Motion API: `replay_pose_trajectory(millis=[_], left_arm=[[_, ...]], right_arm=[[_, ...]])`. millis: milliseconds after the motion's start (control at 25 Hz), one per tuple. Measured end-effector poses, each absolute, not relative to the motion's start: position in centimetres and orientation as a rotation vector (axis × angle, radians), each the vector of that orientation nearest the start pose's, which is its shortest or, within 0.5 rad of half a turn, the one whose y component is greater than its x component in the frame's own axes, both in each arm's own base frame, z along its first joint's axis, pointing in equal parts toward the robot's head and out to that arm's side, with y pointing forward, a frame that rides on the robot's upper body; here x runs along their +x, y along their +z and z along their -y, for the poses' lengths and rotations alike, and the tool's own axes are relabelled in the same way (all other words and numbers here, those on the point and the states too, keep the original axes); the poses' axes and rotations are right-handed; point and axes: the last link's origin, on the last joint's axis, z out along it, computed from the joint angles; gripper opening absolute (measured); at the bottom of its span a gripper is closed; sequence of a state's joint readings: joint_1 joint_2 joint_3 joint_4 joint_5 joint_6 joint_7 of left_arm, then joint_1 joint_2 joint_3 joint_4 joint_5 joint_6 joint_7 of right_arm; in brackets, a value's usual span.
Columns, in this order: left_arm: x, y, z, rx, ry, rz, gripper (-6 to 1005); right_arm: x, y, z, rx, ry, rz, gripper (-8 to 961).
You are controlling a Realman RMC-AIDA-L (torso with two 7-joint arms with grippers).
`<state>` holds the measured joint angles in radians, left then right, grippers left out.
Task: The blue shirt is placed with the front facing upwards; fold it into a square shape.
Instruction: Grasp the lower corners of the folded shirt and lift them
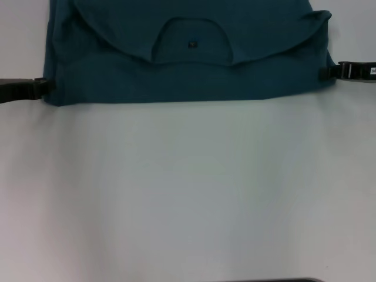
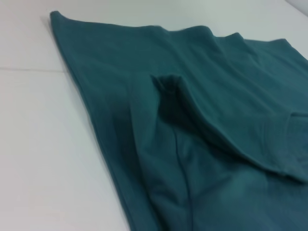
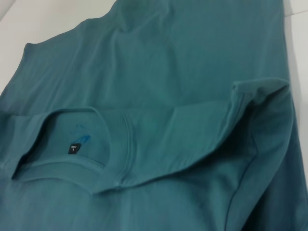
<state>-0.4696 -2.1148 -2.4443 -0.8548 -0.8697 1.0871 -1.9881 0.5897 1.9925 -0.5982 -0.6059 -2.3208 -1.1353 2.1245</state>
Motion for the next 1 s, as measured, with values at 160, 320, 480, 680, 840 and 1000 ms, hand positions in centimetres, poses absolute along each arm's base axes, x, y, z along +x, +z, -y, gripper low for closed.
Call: replay_pose_trajectory(millis=[160, 320, 480, 680, 840, 1000], left_arm=[[-32.9, 2.7, -36.0, -2.145, -0.277, 1.238, 182], [-33.0, 2.5, -35.9, -2.151, -0.273, 1.237, 469], [-33.0, 2.3, -35.8, -2.155, -0.271, 1.236, 527], [-32.8, 1.7, -35.7, -2.173, -0.256, 1.226, 599], [-32.7, 1.4, -35.7, -2.182, -0.245, 1.222, 628], [-32.6, 1.4, -35.7, -2.186, -0.246, 1.220, 627]], right_arm=[[33.7, 3.6, -37.5, -2.089, 0.334, -1.518, 36], [33.7, 3.6, -37.5, -2.090, 0.334, -1.518, 36], [33.6, 3.6, -37.5, -2.092, 0.334, -1.518, 37], [33.6, 3.6, -37.5, -2.093, 0.334, -1.517, 37], [33.6, 3.6, -37.5, -2.094, 0.334, -1.518, 37], [33.7, 3.6, -37.4, -2.094, 0.334, -1.520, 37]])
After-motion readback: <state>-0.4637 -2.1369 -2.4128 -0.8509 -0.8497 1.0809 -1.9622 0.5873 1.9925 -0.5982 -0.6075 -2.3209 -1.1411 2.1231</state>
